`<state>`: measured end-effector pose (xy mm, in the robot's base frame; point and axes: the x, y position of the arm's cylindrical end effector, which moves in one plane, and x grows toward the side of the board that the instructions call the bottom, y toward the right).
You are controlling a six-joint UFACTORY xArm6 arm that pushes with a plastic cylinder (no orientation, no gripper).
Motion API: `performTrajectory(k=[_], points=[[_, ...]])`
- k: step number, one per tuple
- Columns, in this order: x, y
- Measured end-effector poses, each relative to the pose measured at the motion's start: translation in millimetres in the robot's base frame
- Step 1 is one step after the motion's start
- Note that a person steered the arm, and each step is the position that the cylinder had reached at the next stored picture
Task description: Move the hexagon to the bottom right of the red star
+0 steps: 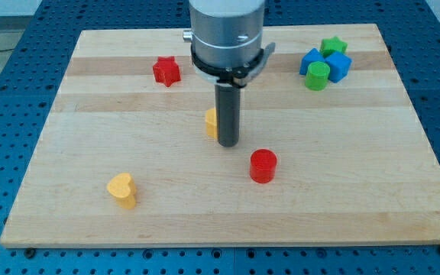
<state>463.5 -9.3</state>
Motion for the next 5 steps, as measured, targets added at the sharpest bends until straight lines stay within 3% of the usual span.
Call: performTrajectory(k=[2, 5], points=[[-47.7, -18.5], [-44.3, -55.5]])
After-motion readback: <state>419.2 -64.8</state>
